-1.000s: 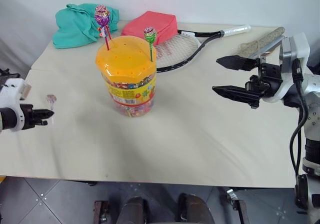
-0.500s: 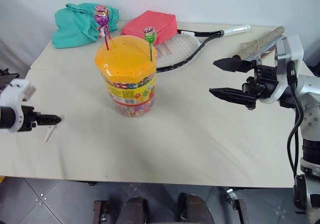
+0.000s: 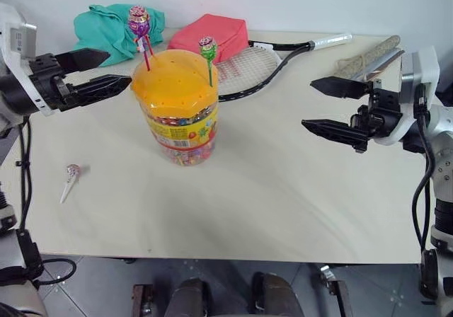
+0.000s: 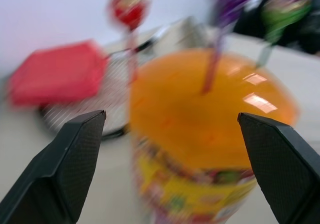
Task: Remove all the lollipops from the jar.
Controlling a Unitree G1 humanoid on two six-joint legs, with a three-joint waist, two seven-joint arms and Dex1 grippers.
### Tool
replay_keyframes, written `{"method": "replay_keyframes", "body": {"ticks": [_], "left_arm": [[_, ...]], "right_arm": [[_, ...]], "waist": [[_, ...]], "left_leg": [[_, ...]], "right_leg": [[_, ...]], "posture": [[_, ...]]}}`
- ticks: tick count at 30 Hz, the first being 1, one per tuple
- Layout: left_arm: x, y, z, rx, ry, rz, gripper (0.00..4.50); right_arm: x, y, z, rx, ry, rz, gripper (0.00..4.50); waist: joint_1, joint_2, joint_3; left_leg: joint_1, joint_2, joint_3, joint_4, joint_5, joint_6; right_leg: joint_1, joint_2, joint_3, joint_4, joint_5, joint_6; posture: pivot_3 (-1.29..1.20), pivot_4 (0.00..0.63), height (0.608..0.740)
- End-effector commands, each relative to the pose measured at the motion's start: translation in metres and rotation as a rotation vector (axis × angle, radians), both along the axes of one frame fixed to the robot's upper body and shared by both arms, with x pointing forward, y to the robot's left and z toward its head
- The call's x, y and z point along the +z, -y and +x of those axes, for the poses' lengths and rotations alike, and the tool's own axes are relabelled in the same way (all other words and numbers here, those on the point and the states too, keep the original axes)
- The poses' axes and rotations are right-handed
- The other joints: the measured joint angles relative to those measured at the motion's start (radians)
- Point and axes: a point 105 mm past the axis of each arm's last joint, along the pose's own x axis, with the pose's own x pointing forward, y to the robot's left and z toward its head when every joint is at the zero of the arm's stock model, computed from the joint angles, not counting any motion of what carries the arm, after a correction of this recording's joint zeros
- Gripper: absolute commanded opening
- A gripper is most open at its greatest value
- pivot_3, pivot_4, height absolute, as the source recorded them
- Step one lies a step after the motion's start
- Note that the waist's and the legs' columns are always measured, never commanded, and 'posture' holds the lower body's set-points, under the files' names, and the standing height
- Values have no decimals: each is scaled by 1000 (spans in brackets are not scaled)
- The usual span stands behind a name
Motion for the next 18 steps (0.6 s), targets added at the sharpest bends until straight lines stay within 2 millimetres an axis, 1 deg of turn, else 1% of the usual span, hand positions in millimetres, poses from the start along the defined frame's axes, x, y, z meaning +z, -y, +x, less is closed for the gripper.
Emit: {"method": "replay_keyframes", "body": {"ticks": [1,4,8,10,12,18], "left_arm": [[10,11,-3,-99,73,9,4483],[9,16,1,-132,82,11,4483],[9,33,18,-196,82,15,4483],[10,37,27,-180,103,31,4090],[11,37,31,-182,103,28,3572],[18,42,36,-201,124,34,1603]], "right_arm": [[15,4,-12,-20,71,3,4500],[14,5,-14,-29,72,4,4500],[16,8,-22,-52,78,17,4500],[17,10,-26,-66,80,22,4500],[17,11,-27,-78,83,27,4500],[16,13,-31,-105,87,33,4500]], "waist": [[0,0,0],[0,0,0],[11,0,0],[16,0,0],[15,0,0],[11,0,0]], "left_leg": [[0,0,0,0,0,0],[0,0,1,2,0,0],[-3,0,-1,6,0,0],[-4,0,-1,8,-1,2],[-5,0,0,9,-1,2],[-7,0,0,9,-1,2]], "right_leg": [[0,0,0,0,0,0],[0,0,0,0,0,0],[0,0,0,0,0,0],[0,0,0,0,0,0],[0,0,0,0,0,0],[-2,0,0,0,0,0]], "posture": [[0,150,740],[0,150,740],[0,150,740],[0,150,740],[0,150,740],[0,150,740]]}}
